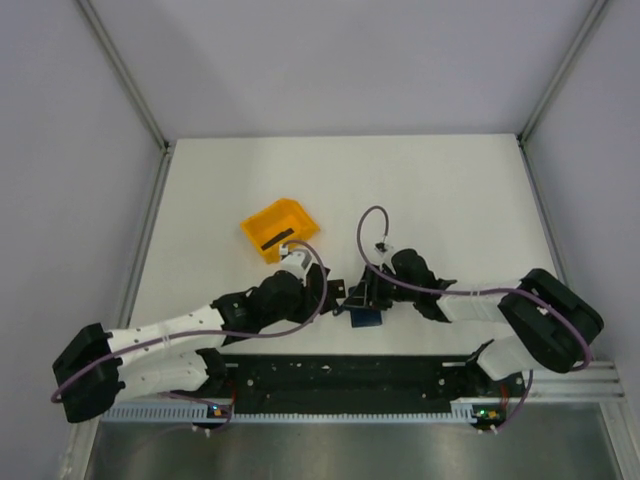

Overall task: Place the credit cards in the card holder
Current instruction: Close the card holder at the center of the board.

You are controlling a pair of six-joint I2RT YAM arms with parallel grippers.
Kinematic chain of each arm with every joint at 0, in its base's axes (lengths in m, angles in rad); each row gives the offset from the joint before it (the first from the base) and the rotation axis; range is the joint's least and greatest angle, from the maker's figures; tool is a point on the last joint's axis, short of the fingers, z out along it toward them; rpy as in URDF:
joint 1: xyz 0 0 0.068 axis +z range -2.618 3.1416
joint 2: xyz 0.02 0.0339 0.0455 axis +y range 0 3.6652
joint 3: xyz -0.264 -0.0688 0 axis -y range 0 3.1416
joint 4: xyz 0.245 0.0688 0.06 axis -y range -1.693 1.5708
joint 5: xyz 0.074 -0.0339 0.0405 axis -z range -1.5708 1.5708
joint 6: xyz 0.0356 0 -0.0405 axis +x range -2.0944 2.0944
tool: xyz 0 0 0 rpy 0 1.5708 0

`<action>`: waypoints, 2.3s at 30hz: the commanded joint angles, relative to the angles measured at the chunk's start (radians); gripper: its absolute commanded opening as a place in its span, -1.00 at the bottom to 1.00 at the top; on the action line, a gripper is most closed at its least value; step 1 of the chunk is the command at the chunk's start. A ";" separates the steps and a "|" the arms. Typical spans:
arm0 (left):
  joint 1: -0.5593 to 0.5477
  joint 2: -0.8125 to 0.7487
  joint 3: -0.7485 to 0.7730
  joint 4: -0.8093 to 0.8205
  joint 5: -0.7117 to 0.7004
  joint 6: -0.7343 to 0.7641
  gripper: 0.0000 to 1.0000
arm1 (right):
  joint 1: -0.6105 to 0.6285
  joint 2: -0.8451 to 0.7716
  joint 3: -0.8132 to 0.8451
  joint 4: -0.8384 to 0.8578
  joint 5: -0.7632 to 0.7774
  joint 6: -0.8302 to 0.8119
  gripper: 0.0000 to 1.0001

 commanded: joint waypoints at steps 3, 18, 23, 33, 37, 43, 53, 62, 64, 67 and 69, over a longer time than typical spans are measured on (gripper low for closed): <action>-0.003 -0.039 0.071 -0.092 -0.055 0.045 -1.00 | 0.013 -0.168 0.062 -0.128 0.048 -0.054 -0.17; -0.047 0.194 0.282 0.106 0.152 0.215 -1.00 | 0.004 -0.645 0.014 -0.699 0.490 -0.098 -0.01; -0.076 0.329 0.365 0.138 0.161 0.241 -1.00 | -0.002 -0.640 -0.026 -0.697 0.508 -0.075 -0.01; -0.079 0.504 0.396 0.069 0.099 0.261 -1.00 | -0.039 -0.677 -0.062 -0.697 0.475 -0.084 -0.01; -0.079 0.542 0.356 0.066 0.068 0.252 -1.00 | -0.044 -0.683 -0.067 -0.694 0.461 -0.094 0.00; -0.078 0.576 0.292 0.089 0.052 0.215 -1.00 | -0.055 -0.672 -0.064 -0.648 0.400 -0.130 0.06; -0.078 0.599 0.239 0.150 0.056 0.172 -1.00 | -0.082 -0.568 -0.138 -0.430 0.235 -0.110 0.14; -0.078 0.620 0.218 0.169 0.060 0.157 -1.00 | -0.117 -0.424 -0.205 -0.194 0.147 -0.058 0.14; -0.078 0.623 0.212 0.176 0.065 0.151 -1.00 | -0.122 -0.401 -0.214 -0.160 0.131 -0.050 0.13; -0.078 0.628 0.201 0.192 0.071 0.143 -1.00 | -0.130 -0.342 -0.222 -0.098 0.102 -0.039 0.12; -0.078 0.633 0.195 0.201 0.074 0.138 -1.00 | -0.133 -0.306 -0.228 -0.041 0.078 -0.032 0.09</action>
